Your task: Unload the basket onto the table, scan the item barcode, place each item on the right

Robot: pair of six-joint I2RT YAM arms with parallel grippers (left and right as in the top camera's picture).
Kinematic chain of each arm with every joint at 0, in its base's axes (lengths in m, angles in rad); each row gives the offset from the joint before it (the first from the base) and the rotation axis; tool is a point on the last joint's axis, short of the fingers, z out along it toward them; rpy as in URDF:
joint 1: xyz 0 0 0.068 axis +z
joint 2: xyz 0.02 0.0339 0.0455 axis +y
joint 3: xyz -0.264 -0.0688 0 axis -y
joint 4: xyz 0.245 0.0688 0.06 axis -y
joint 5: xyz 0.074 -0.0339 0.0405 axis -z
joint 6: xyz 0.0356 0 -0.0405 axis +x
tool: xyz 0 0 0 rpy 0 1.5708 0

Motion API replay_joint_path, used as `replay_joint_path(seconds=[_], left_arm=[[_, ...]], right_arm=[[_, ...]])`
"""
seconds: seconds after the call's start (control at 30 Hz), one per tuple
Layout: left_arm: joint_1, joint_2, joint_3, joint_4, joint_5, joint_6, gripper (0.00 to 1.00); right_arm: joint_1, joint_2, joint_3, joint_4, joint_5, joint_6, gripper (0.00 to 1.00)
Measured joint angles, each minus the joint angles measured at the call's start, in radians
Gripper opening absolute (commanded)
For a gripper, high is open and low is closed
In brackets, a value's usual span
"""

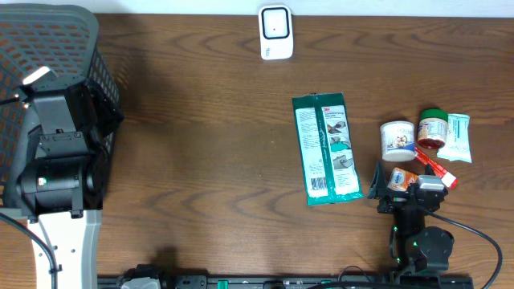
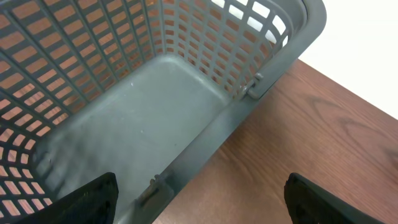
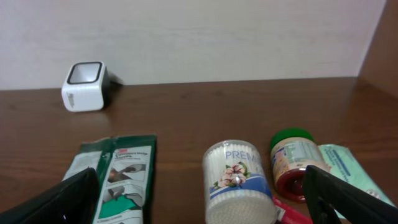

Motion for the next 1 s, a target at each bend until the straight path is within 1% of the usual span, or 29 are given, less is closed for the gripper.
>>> replay_joint_path(seconds=[0.23, 1.0], left_arm=[[0.000, 0.000, 0.000, 0.000, 0.000, 0.000, 0.85], [0.000, 0.000, 0.000, 0.000, 0.000, 0.000, 0.86]], right_arm=[[0.000, 0.000, 0.000, 0.000, -0.001, -0.044, 0.99], [0.000, 0.000, 0.000, 0.000, -0.001, -0.053, 0.99]])
